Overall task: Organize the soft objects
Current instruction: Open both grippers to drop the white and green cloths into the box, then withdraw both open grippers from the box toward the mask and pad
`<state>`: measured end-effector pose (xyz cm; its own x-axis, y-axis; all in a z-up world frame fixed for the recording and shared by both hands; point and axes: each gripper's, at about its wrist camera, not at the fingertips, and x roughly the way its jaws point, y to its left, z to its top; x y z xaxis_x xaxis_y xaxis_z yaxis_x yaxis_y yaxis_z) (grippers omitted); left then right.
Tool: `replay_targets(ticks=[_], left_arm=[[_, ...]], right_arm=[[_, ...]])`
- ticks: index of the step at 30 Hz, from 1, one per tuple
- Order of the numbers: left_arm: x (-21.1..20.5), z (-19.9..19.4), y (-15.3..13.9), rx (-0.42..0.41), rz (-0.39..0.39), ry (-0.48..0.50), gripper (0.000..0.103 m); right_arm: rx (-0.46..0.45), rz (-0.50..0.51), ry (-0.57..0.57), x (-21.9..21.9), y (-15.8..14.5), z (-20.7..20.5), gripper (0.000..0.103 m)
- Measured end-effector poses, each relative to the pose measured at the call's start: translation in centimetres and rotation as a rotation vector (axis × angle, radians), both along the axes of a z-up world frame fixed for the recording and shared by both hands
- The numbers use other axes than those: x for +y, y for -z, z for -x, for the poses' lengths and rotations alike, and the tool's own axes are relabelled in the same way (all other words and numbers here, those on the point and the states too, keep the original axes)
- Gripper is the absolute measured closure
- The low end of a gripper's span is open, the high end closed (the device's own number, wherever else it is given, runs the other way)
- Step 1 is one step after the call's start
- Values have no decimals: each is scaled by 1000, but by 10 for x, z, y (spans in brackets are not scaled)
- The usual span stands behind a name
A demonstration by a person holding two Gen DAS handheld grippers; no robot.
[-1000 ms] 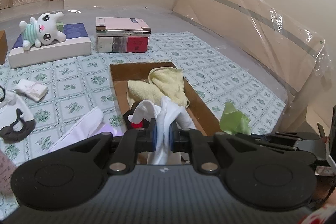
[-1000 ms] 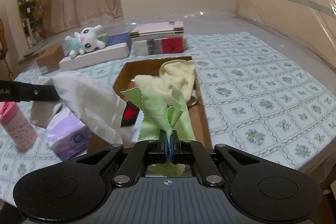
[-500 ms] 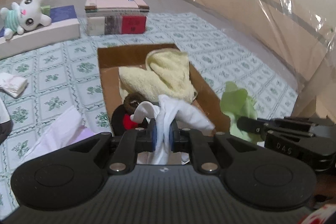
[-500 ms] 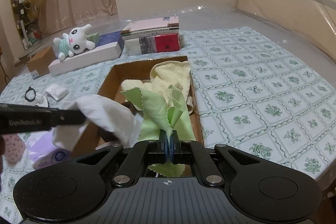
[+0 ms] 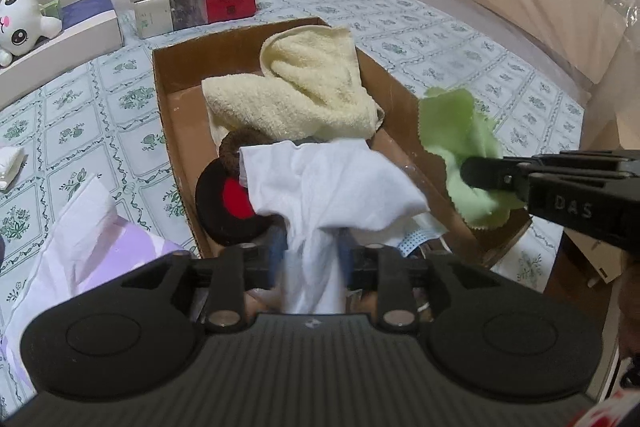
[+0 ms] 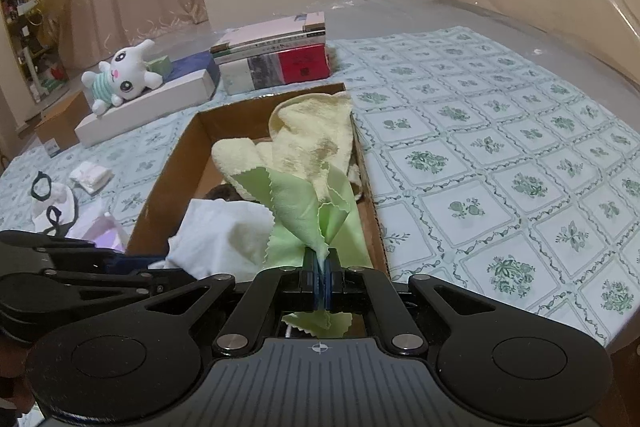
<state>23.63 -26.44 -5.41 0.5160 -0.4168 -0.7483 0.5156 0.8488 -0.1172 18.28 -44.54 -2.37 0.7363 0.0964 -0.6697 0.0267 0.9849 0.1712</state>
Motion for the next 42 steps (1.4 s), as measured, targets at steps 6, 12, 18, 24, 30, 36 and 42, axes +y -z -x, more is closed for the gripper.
replay_targets(ticks=[6,12,18,24,30,36,42], left_arm=[[17,17,-23,-45,56,-36,64],[42,31,-37,-53,113,-104,63],[58,43,-42,-61,136,-137,62],[67,50,-42,-63,145,-157,59],[77,63,-47,-74,152,-174,58],[93,85,-57,-99,166,-199,56],[113,117,-64,-141,151,-217,45]], right_arm=[[12,12,11,-3,6,2,100],[21,23,12,-4,13,4,100],[56,24,2,-5,24,-2,100],[35,11,-1,-5,22,3,63],[-49,8,7,2,2,25,44],[-108,-30,25,11,-18,63,44],[-137,-52,9,32,-31,98,44]])
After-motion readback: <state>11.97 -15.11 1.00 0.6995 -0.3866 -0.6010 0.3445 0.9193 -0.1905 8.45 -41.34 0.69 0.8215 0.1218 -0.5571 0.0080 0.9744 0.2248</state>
